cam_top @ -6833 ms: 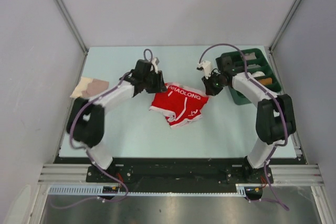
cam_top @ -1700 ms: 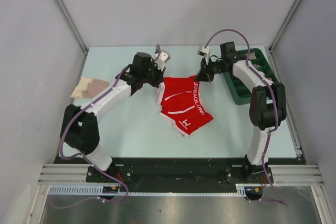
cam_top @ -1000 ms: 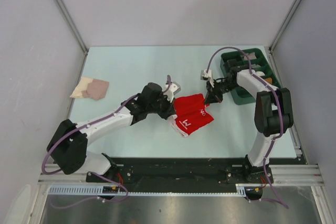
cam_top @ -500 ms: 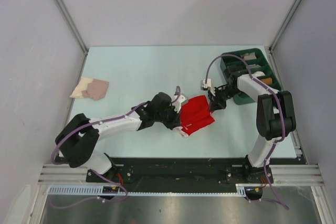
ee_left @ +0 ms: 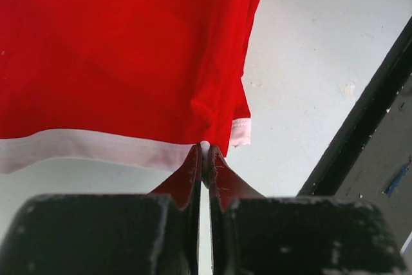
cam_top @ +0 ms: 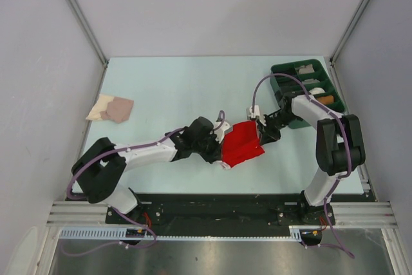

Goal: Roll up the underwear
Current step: Fold the underwear at the center of the board.

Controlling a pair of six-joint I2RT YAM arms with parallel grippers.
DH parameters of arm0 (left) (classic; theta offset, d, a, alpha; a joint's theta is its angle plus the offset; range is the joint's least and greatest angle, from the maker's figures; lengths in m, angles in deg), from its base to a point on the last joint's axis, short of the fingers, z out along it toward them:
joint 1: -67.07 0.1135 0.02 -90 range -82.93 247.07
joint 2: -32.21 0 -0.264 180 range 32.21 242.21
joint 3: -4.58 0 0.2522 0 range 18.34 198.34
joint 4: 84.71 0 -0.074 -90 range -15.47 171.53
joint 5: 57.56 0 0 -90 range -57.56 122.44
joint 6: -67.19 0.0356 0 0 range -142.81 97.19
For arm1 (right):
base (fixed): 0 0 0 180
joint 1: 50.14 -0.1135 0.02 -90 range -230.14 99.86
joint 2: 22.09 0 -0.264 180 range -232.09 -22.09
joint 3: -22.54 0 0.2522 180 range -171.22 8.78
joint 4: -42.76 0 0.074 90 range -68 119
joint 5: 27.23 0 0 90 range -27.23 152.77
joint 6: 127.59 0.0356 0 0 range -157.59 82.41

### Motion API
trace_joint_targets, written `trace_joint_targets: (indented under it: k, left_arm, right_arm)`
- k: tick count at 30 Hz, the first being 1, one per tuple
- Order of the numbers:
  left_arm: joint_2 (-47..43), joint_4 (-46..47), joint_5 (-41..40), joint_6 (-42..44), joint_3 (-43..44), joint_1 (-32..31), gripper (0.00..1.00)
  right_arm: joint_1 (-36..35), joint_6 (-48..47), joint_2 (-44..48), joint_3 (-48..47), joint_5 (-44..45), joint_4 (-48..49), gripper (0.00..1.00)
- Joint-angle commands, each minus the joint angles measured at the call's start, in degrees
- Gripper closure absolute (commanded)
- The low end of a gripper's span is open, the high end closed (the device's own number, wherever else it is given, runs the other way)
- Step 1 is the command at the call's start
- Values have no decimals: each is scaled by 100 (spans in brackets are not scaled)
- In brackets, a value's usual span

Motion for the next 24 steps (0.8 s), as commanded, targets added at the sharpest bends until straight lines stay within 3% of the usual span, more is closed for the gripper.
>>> trace_joint_targets:
  k: [1, 4, 7, 10, 14, 18, 24]
  left_arm:
    - [56, -293, 292, 190, 112, -106, 90]
    - [-101, -233, 424, 138, -28, -133, 86]
    - [-505, -109, 635, 76, -213, -133, 66]
    - [-796, -135, 1030, 84, -231, -133, 56]
    - [-937, -294, 1294, 111, -108, -133, 54]
    - [-1226, -312, 717, 129, -99, -80, 52]
    - [-1061, 83, 223, -293, -38, 429, 64]
  right_arm:
    - [-9, -549, 244, 68, 84, -662, 77]
    - [52, -725, 376, 156, 137, -926, 72]
    - [114, -892, 674, 157, 14, -1147, 69]
    - [44, -901, 1035, 130, -74, -1217, 65]
    - [-202, -638, 1264, -19, -223, -1148, 63]
    - [-334, 108, 1326, -72, -452, -543, 65]
    - [-720, 1516, 799, -72, 13, 935, 78]
